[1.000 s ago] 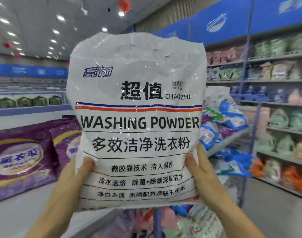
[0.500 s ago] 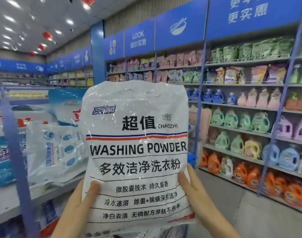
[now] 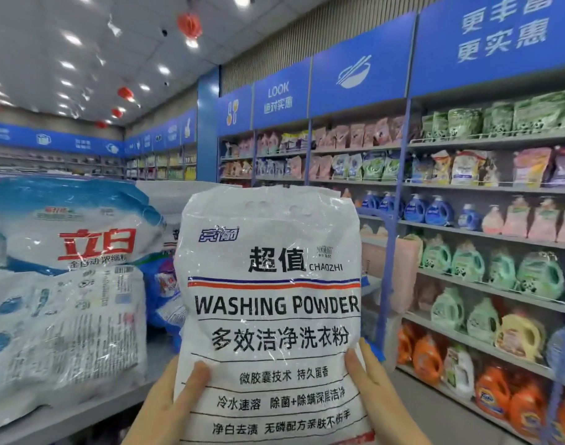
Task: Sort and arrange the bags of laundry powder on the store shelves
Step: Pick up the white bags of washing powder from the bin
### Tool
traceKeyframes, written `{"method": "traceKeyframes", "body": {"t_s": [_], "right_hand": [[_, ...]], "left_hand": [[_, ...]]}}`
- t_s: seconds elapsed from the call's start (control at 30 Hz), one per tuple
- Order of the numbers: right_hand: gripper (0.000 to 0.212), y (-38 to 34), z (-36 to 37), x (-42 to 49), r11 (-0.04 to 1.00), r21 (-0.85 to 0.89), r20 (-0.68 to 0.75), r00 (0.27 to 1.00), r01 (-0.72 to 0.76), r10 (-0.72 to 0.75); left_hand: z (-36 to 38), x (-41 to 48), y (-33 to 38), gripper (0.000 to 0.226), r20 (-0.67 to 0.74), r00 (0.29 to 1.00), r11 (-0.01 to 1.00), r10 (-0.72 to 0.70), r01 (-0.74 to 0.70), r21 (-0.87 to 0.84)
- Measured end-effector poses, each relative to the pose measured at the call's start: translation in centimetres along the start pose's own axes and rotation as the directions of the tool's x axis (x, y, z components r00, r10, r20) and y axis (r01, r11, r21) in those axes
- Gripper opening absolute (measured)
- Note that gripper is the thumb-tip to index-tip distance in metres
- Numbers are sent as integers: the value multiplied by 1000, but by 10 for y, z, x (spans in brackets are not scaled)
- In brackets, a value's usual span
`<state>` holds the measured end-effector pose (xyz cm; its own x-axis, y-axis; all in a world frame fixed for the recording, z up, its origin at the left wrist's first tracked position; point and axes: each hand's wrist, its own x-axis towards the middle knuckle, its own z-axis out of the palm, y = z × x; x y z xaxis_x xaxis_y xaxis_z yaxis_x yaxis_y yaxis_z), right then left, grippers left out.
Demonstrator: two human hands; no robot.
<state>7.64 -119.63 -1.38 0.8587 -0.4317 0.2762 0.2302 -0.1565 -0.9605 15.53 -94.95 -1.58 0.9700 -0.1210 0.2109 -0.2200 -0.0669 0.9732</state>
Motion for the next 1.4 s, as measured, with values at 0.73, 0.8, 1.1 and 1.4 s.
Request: {"method": "traceKeyframes", "body": {"t_s": [0.73,0.8,1.1,1.4], "right_hand": [[32,-59,114,340,942,185,404,852,280,-333],[38,-60,134,356,935,207,413,840,289,-351],[77,-46,195,419,928,227,395,843,294,-364],[77,10,211,428,943,76,457,829,323,-321]], "left_hand": [[8,225,100,60,-492,824,951,282,-173,256],[-2,243,103,53,-510,801,939,314,-183,290],[-30,316,96,37,-517,735,876,438,-217,432],[-24,315,34,60,-524,724,825,448,-109,554]]}}
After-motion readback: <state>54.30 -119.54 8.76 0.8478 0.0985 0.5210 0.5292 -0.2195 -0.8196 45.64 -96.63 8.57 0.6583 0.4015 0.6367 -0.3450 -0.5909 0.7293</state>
